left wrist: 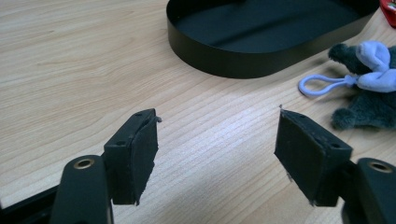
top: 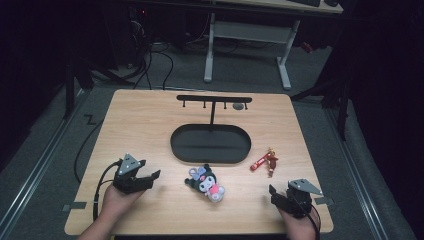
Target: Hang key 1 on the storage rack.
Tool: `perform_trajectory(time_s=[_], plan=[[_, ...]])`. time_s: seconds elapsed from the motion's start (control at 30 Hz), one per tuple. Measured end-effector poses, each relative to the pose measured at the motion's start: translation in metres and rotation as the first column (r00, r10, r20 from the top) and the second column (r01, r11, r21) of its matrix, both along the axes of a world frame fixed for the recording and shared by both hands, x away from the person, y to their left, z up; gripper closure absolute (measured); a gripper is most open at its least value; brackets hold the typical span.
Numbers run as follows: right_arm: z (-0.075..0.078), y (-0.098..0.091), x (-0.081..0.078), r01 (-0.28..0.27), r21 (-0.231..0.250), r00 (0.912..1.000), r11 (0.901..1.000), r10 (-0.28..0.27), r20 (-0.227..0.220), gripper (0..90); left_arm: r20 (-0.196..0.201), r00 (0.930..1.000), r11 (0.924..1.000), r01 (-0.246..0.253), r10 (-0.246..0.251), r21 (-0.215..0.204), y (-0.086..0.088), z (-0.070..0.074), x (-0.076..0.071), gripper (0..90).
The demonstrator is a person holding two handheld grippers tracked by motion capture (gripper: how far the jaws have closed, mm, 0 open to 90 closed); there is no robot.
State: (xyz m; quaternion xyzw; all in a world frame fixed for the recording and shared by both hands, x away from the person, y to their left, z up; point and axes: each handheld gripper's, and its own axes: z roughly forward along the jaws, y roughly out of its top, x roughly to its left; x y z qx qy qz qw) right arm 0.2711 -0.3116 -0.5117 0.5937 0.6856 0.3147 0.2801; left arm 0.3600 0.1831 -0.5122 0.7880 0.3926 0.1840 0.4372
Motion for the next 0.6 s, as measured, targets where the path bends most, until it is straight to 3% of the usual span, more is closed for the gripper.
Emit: perform_trajectory(time_s=[0.6], plan=[[-0.0009,0.0055,0.0013,-0.049,-0.020,0.9987,0.9986,0.049,0.013,31.7,0.006,0.9999,0.9992,0.011,-0.012,0.039,-0.0038,-0.0019,-0.0026,31.7]])
